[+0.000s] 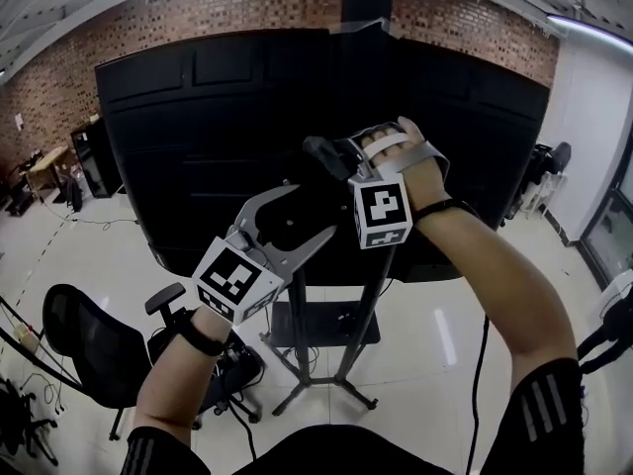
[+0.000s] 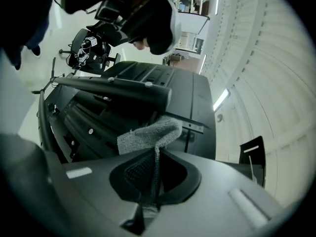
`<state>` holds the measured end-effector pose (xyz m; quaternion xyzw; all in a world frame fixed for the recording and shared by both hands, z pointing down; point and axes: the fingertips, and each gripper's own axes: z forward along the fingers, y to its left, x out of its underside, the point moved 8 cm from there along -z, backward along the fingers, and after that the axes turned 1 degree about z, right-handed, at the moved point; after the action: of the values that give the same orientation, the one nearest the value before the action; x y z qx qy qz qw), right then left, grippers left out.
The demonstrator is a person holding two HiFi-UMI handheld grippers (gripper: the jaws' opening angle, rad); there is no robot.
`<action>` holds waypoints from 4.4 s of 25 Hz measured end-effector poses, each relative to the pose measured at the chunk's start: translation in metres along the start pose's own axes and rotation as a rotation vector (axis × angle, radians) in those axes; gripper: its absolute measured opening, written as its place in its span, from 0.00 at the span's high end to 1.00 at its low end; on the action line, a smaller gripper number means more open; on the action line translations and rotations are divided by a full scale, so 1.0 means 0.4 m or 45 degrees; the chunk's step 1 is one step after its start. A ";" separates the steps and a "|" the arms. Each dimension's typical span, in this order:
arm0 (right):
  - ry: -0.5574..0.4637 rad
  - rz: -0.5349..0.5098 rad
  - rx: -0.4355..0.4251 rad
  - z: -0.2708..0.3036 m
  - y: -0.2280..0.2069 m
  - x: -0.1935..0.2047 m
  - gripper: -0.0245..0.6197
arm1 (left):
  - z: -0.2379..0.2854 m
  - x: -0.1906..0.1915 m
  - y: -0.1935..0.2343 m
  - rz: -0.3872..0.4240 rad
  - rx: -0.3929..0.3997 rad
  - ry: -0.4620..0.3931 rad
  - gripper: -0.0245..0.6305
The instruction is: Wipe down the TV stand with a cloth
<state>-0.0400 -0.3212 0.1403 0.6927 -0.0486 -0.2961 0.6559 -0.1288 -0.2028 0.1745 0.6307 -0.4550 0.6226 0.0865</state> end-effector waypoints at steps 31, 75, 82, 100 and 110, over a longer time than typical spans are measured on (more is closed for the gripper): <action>0.060 -0.013 -0.268 0.024 0.507 -0.205 0.95 | -0.074 0.332 -0.167 -0.374 0.042 0.180 0.51; -0.213 1.624 0.027 -0.197 0.320 0.404 0.95 | 0.241 0.067 -0.281 -0.211 0.074 -0.019 0.51; -0.139 1.351 0.092 -0.153 0.346 0.384 0.95 | 0.278 0.088 -0.304 -0.219 0.080 0.019 0.51; 0.065 1.264 0.123 -0.227 0.492 0.594 0.95 | 0.394 0.100 -0.373 -0.246 0.157 0.047 0.51; 0.195 1.363 0.103 -0.265 0.550 0.699 0.95 | 0.404 0.112 -0.413 -0.255 0.157 0.066 0.51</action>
<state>0.3098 -0.3851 0.2459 0.6154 -0.3583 0.1327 0.6894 0.0896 -0.2386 0.2548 0.6609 -0.3482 0.6537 0.1213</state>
